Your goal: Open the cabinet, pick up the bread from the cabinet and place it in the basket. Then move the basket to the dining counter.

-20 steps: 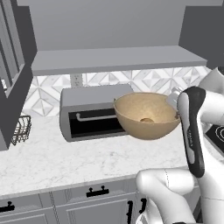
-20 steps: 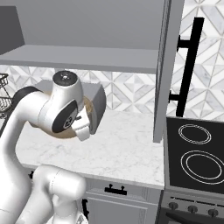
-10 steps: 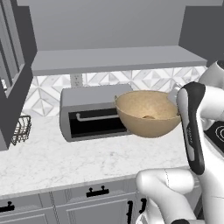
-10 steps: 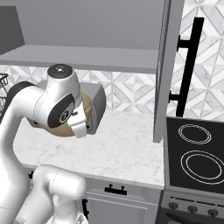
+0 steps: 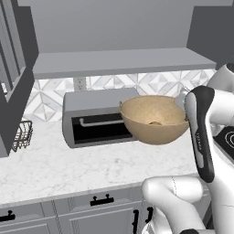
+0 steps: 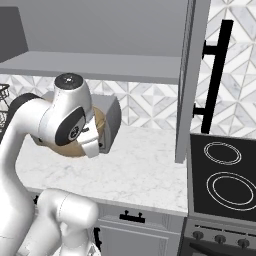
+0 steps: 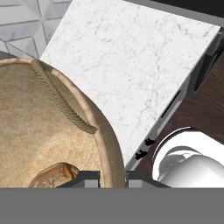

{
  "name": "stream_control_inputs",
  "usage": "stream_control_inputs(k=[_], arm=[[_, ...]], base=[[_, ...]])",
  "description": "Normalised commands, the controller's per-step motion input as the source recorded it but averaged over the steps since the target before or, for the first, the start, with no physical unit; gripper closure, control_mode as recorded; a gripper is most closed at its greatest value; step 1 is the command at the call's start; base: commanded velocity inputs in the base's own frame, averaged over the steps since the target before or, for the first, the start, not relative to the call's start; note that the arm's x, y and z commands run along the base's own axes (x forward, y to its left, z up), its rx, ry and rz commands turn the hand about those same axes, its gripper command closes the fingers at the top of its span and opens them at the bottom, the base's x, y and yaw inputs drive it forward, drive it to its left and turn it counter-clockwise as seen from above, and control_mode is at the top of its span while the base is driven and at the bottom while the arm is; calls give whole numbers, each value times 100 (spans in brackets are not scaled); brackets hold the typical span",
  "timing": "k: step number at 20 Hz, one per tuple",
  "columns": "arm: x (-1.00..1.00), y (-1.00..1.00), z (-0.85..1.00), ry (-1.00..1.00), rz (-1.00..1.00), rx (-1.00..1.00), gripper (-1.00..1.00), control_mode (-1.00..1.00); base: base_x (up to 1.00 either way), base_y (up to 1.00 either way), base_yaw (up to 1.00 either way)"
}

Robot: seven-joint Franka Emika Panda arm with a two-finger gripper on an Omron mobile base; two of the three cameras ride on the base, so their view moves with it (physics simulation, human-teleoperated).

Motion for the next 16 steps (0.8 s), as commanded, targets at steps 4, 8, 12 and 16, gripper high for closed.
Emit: stream_control_inputs(k=[4,8,12,16], arm=[[0,0,0,0,0,0,100,100],[0,0,0,0,0,0,100,100],[0,0,0,0,0,0,100,100],[0,0,0,0,0,0,100,100]], base=[[-47,0,0],[-100,0,-7],[-100,0,-18],[-100,0,-46]])
